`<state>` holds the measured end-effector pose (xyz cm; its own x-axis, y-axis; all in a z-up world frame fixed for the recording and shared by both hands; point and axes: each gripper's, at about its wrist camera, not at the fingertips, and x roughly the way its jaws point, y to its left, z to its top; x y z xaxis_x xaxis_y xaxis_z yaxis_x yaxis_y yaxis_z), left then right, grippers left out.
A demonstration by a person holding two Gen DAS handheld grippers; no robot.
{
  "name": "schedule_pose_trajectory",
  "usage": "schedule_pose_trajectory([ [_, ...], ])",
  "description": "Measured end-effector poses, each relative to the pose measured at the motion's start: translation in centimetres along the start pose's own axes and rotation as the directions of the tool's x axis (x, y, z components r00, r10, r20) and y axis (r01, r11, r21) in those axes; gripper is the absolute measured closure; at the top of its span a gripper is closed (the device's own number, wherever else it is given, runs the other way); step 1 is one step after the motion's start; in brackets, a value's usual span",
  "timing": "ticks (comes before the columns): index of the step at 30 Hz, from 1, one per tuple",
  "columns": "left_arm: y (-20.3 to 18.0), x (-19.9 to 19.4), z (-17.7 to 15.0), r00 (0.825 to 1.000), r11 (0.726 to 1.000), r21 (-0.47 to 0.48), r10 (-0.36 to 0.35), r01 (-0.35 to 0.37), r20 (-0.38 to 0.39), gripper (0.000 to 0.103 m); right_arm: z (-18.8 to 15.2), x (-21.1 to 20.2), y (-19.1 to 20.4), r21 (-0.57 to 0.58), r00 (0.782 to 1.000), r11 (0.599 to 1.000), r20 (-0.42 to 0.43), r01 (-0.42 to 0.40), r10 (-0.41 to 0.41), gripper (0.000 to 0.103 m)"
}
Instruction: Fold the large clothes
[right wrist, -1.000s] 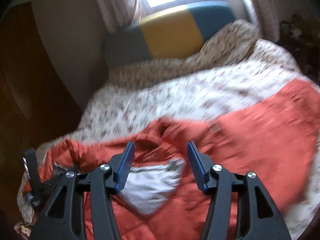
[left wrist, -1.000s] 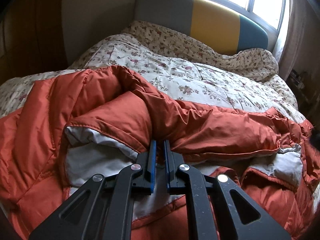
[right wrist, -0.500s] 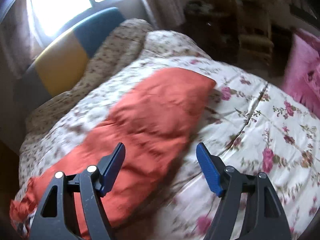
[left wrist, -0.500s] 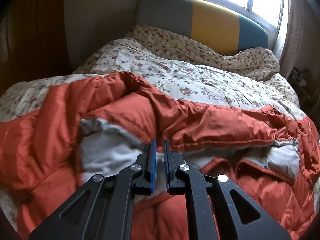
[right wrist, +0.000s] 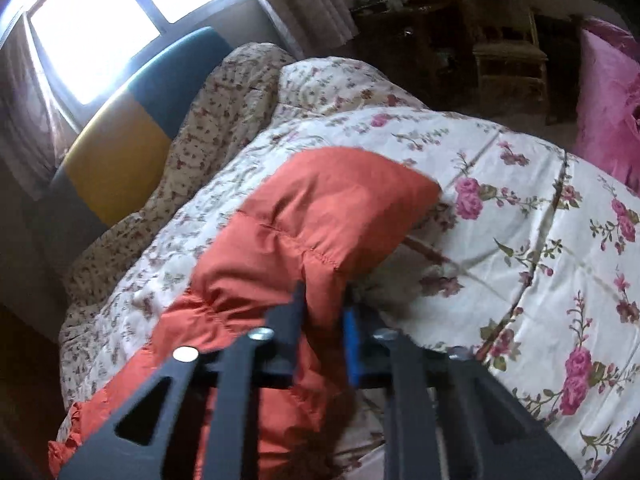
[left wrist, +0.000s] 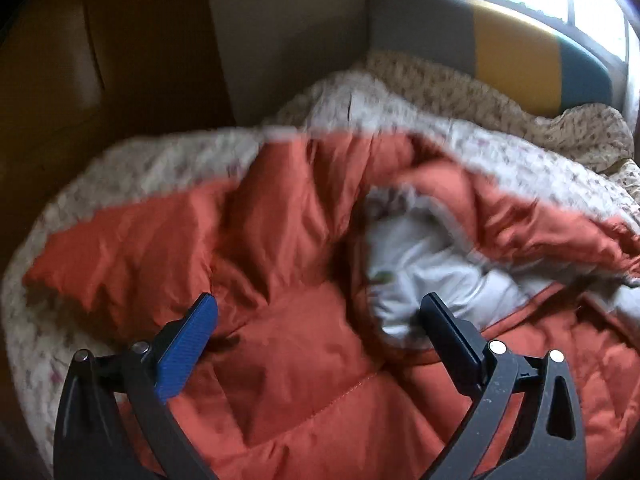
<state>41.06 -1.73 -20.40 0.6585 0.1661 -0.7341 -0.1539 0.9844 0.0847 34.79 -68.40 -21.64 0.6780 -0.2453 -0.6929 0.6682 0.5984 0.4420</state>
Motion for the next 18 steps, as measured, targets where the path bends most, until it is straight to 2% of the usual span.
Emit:
schedule_pose_trajectory([
  [3,0.4,1.0,0.0,0.999,0.999,-0.035,-0.025,0.024,-0.028,0.003,-0.3,-1.9,1.6,-0.049,0.998,0.999,0.057,-0.001,0.004,0.096],
  [8,-0.2,0.9,-0.2,1.0,1.0,-0.013,0.002,-0.003,-0.019,0.003,-1.7,-6.0,6.0,-0.186,0.985,0.982,0.162,-0.029,0.059,0.097],
  [13,-0.1,1.1,-0.3,0.999,0.999,-0.032,-0.018,0.017,-0.026,0.003,-5.3,-9.9,11.6,-0.362,0.964,0.931,0.229,-0.041,0.132,0.097],
  [18,0.1,1.1,-0.4,0.999,0.999,-0.044,-0.032,0.03,-0.028,0.003,-10.0,-11.8,16.1,-0.487,0.955,0.872,0.233,-0.051,0.185,0.097],
])
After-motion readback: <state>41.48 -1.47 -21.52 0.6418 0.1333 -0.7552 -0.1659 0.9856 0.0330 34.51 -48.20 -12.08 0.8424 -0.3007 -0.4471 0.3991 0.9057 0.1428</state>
